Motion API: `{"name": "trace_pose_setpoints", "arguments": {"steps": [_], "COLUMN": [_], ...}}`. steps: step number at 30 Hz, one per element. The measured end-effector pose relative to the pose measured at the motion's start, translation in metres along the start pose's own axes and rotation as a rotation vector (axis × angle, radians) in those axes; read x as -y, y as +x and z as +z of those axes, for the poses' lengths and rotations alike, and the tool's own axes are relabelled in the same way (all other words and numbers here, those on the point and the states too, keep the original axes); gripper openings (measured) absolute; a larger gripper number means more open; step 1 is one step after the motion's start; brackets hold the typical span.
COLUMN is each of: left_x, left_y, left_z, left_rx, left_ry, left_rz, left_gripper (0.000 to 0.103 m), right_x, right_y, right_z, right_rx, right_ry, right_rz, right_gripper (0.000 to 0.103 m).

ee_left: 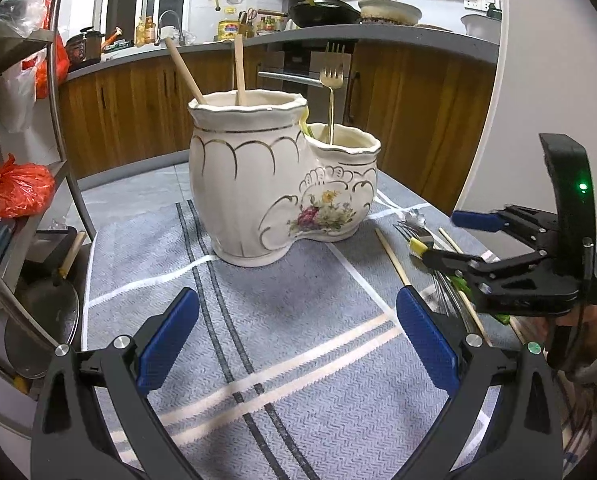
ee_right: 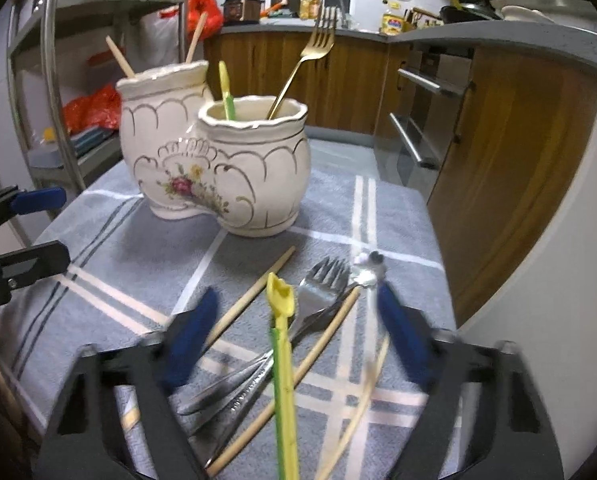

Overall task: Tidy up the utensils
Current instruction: 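Grasp a green-and-yellow plastic utensil with the right tool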

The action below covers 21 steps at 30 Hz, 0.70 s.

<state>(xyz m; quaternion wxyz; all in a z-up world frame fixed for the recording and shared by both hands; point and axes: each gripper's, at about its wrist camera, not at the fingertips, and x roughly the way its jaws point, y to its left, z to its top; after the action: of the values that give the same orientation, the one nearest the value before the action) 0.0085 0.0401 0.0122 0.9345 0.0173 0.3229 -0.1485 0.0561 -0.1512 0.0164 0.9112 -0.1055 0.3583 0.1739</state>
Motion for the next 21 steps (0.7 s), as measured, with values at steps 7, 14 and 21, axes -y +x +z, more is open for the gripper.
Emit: {"name": "trace_pose_setpoints", "arguments": {"steps": [7,14,21], "left_x": [0.003,0.012,0.042], "left_y": [0.000,0.001,0.014], "left_z": [0.001,0.006,0.013], "left_rx": [-0.001,-0.004,-0.052], "left_ry": [0.008,0.018,0.051], "left_rz": [-0.010,-0.031,-0.050], "left_gripper": [0.097,0.097,0.097], "right_x": [-0.010,-0.009,0.012], "right_y": [0.008,0.015,-0.014], "right_z": [0.003,0.003,0.007], "right_rx": [-0.034,-0.050,0.044], "right_ry": [-0.017,-0.017,0.056], "right_rz": [0.043,0.053,0.097], "right_gripper": [0.032,0.007,0.006]}}
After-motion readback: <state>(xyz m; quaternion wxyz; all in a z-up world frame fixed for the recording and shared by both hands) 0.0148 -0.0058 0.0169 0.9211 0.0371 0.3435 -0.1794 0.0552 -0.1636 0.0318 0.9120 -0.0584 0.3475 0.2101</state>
